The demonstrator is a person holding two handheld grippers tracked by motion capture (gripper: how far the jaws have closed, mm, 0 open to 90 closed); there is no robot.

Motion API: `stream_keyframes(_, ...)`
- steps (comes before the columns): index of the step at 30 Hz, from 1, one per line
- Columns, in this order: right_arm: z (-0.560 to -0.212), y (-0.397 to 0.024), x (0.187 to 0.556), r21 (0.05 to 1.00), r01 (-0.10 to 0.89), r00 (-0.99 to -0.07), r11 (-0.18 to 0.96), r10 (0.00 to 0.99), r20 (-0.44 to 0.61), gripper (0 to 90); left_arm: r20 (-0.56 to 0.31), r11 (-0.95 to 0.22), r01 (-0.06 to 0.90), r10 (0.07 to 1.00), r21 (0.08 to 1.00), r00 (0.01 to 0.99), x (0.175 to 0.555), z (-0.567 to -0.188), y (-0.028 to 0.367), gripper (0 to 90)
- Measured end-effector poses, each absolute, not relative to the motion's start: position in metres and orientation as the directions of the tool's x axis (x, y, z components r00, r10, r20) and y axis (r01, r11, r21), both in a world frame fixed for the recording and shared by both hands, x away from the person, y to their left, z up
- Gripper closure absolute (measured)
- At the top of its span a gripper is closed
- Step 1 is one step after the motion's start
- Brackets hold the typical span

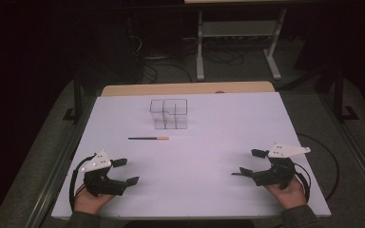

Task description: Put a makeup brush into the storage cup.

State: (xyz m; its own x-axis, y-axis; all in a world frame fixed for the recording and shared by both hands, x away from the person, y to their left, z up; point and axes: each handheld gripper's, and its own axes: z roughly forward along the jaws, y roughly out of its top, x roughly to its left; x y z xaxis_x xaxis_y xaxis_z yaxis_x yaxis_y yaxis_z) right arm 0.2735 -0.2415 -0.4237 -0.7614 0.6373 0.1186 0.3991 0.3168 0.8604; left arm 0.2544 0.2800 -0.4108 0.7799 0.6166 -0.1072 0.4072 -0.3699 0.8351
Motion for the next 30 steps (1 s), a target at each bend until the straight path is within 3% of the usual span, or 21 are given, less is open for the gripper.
stream_keyframes(30, -0.4221, -0.2437, 0.2713, 0.866, 0.395, -0.755, 0.307, 0.645, 0.116, 15.3, -0.091, -0.389, 0.396, 0.608, 0.832, 0.789, 0.2548, -0.4086, 0.2785, 18.2)
